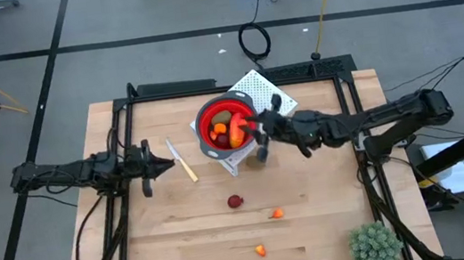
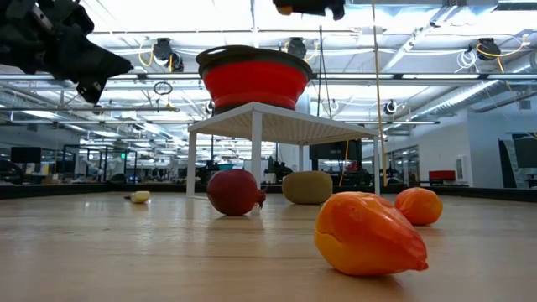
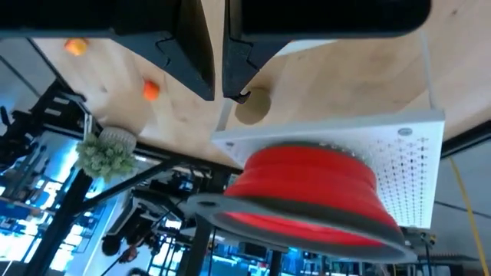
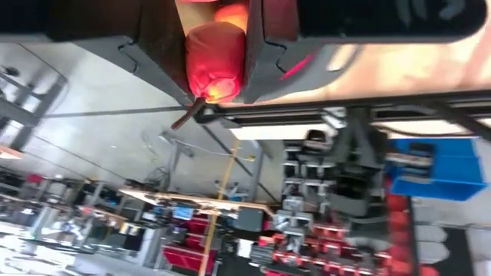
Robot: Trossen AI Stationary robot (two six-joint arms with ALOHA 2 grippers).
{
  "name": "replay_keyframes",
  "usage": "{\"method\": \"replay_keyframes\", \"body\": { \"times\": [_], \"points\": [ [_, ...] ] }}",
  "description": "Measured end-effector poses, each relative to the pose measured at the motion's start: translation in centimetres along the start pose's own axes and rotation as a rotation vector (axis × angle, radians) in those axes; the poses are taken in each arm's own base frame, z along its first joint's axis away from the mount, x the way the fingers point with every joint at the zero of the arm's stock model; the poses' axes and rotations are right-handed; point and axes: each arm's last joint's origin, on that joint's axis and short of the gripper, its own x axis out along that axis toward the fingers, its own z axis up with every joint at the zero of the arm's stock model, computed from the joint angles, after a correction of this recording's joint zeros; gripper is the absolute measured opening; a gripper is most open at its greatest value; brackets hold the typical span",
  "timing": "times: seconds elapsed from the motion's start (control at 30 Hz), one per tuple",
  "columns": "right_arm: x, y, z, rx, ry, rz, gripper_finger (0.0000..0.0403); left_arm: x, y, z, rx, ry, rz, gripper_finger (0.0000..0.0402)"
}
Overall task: Pick & Place Fruit
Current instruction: Put the peach into the red strainer bowl on the shelf
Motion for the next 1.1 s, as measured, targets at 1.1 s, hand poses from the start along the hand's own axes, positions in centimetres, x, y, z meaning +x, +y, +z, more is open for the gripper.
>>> {"method": "replay_keyframes", "body": {
  "times": [1.1],
  "points": [
    [1.7,-4.3,0.5,0.015,0.011,0.092,0.0098,1.7,-1.6,5.9,0.021,-0.487,-0.028,0.0026]
  ]
}}
